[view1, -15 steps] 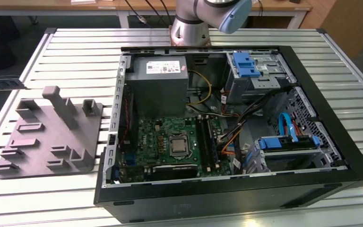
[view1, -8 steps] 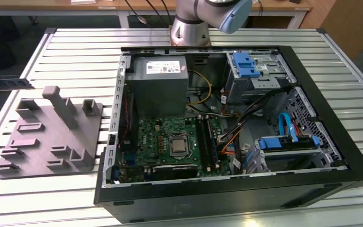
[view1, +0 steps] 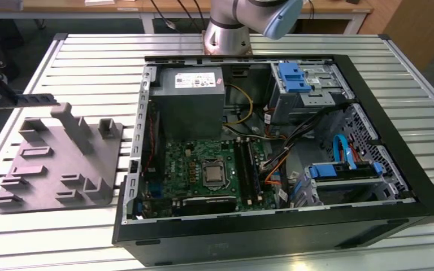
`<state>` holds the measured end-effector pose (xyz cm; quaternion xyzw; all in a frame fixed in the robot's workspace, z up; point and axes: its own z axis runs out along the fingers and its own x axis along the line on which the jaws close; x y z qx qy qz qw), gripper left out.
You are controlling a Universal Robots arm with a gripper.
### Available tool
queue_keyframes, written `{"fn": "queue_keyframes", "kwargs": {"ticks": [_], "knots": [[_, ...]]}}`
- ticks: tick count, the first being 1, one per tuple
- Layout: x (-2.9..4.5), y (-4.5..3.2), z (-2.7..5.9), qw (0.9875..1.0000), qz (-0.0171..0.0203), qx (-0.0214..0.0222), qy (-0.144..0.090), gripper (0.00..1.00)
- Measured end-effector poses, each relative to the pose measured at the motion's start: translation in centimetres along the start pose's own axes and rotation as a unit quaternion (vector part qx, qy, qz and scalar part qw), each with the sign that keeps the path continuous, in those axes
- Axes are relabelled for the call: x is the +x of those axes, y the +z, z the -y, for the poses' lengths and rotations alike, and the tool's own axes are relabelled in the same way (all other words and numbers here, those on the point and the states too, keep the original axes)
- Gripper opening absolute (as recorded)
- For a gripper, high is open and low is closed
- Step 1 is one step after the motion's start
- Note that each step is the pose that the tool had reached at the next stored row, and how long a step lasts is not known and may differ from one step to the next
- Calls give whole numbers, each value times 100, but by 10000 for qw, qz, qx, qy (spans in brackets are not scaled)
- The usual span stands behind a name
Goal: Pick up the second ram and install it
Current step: 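Pick up the second ram and move it above second insertion slot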
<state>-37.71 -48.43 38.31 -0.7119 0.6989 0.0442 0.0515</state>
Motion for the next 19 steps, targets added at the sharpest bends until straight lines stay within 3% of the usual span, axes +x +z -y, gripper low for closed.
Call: {"fn": "queue_keyframes", "kwargs": {"ticks": [19], "knots": [[8, 4, 440, 10000, 0, 0, 0, 14]]}}
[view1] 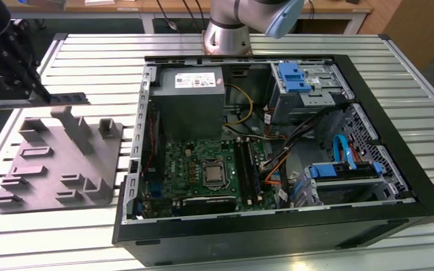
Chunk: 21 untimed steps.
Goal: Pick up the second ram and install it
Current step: 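Pick up the second ram and move it above second insertion slot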
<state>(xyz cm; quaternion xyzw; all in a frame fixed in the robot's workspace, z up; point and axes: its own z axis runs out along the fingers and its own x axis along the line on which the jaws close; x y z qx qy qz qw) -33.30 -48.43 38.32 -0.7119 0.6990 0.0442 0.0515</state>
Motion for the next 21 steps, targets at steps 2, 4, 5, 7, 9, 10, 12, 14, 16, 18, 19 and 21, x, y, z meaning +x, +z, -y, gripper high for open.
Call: {"fn": "queue_keyframes", "kwargs": {"ticks": [2, 4, 5, 7, 9, 10, 12, 14, 16, 18, 19, 21], "knots": [[1, 0, 40, 10000, 0, 0, 0, 14], [1, 1, 78, 10000, 0, 0, 0, 14], [2, 1, 99, 10000, 0, 0, 0, 14], [3, 2, 140, 10000, 0, 0, 0, 14], [3, 2, 179, 10000, 1, 1, 0, 14], [4, 2, 199, 10000, 0, 0, 0, 14], [4, 2, 239, 10000, 0, 0, 0, 14], [5, 3, 277, 10000, 0, 0, 0, 14], [6, 3, 316, 10000, 0, 0, 0, 14], [6, 3, 356, 10000, 0, 0, 0, 14], [7, 4, 377, 10000, 0, 0, 0, 14], [7, 4, 419, 10000, 0, 0, 0, 14]]}}
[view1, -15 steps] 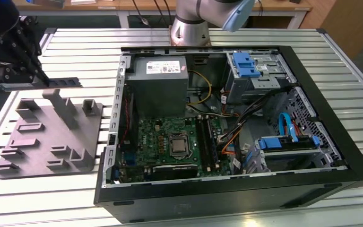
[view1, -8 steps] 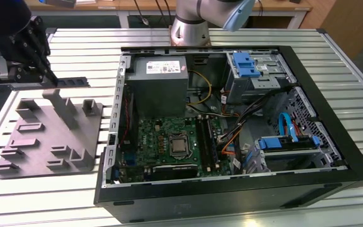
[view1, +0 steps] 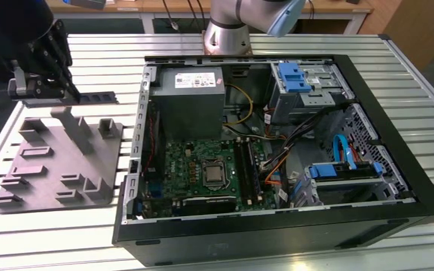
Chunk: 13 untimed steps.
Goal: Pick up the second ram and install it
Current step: 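Pick up the second ram and move it above second insertion slot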
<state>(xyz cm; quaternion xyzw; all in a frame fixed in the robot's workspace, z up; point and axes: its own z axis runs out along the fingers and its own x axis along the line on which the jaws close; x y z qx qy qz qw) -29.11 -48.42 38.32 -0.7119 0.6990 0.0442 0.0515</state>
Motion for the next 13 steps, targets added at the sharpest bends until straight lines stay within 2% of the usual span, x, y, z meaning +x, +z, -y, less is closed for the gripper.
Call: {"fn": "queue_keyframes", "kwargs": {"ticks": [13], "knots": [[3, 2, 268, 10000, 0, 0, 0, 14]]}}
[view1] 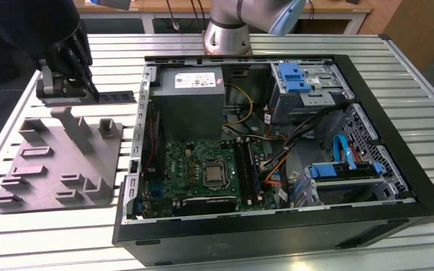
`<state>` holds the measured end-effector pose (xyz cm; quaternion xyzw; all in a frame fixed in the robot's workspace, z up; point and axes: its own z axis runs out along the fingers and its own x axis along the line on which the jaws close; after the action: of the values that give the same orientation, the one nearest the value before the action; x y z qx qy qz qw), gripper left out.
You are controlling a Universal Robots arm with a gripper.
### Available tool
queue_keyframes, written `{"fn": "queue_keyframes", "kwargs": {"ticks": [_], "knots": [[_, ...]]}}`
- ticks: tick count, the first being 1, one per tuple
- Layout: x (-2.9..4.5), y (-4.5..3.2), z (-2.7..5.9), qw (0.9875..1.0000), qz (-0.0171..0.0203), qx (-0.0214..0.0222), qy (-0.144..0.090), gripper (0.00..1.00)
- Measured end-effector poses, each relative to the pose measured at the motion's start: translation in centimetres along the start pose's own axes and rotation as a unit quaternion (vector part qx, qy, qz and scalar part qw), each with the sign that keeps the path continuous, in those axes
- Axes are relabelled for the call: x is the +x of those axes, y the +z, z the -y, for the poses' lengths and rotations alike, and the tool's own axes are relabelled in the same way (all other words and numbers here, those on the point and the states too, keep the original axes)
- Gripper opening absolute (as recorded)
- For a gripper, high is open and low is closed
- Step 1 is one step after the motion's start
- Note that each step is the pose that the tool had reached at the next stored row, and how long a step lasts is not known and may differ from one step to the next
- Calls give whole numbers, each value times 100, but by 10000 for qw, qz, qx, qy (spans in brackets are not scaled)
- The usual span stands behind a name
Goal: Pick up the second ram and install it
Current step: 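Pick up the second ram and move it above second insertion slot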
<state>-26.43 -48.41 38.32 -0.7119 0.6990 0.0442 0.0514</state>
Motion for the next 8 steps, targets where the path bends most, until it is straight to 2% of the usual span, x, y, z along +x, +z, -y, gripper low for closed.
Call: {"fn": "queue_keyframes", "kwargs": {"ticks": [8], "knots": [[0, 3, 164, 10000, 1, 1, 0, 14]]}}
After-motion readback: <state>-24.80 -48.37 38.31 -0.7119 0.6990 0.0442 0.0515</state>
